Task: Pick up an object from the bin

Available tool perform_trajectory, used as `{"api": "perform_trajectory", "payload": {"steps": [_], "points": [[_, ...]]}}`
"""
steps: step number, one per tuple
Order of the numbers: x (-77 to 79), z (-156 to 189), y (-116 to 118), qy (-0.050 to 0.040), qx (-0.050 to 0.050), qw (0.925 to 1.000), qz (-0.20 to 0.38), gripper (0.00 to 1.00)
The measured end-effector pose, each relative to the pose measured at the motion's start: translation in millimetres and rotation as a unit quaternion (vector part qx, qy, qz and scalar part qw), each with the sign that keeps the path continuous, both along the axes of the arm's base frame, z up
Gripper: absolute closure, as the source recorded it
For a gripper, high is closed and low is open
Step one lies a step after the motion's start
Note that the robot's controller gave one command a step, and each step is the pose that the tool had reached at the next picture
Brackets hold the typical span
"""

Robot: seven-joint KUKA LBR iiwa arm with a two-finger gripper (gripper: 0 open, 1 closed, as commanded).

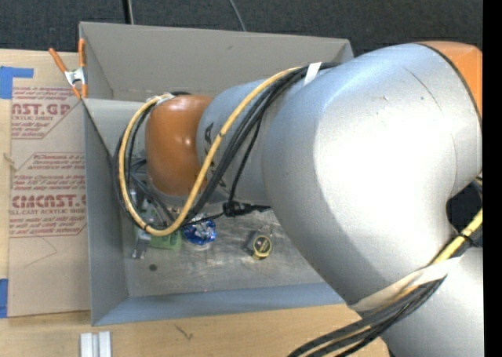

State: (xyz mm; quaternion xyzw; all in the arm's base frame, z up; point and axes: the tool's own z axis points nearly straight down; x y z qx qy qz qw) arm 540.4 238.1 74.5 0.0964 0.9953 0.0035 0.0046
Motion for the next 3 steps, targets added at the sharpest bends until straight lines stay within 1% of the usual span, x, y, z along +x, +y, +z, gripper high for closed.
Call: {"api": "perform_trajectory", "payload": {"steps": [1, 2, 3], "points": [[0.3, 14.3, 0.9, 0.004, -0.002, 1.0, 0.001, 1.0], [0.1, 16.5, 1.8, 0.0047, -0.002, 1.0, 0.001, 1.0], [0.1, 37.5, 2.7, 0.004, -0.002, 1.0, 0.002, 1.0]]}}
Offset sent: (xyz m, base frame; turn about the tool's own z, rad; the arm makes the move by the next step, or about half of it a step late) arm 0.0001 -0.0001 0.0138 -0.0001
